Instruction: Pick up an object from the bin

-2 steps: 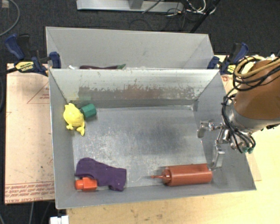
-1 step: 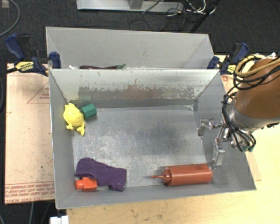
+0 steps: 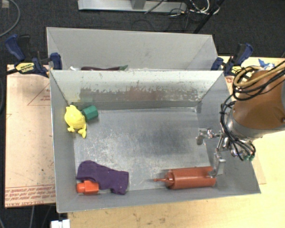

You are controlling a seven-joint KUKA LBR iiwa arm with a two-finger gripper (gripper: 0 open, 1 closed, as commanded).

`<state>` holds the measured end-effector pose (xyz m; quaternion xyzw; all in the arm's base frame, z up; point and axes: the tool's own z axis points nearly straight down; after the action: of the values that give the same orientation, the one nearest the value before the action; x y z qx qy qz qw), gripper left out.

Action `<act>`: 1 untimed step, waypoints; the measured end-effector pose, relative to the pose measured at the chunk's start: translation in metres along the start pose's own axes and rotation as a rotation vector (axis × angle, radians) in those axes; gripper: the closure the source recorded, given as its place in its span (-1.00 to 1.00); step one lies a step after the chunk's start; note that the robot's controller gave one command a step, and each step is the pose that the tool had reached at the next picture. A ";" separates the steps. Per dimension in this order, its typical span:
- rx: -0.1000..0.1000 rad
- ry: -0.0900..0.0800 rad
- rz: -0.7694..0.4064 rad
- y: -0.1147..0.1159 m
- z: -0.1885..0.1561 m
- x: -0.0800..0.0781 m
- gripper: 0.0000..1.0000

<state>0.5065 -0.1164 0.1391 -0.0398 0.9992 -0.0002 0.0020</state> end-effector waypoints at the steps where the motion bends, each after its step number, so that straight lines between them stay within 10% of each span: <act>1: 0.001 0.009 -0.019 0.012 0.054 0.015 -1.00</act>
Offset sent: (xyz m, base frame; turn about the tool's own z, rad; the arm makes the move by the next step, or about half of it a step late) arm -0.0281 0.0277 -0.0691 -0.1952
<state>0.4910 -0.1061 0.0852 -0.0491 0.9988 -0.0008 -0.0023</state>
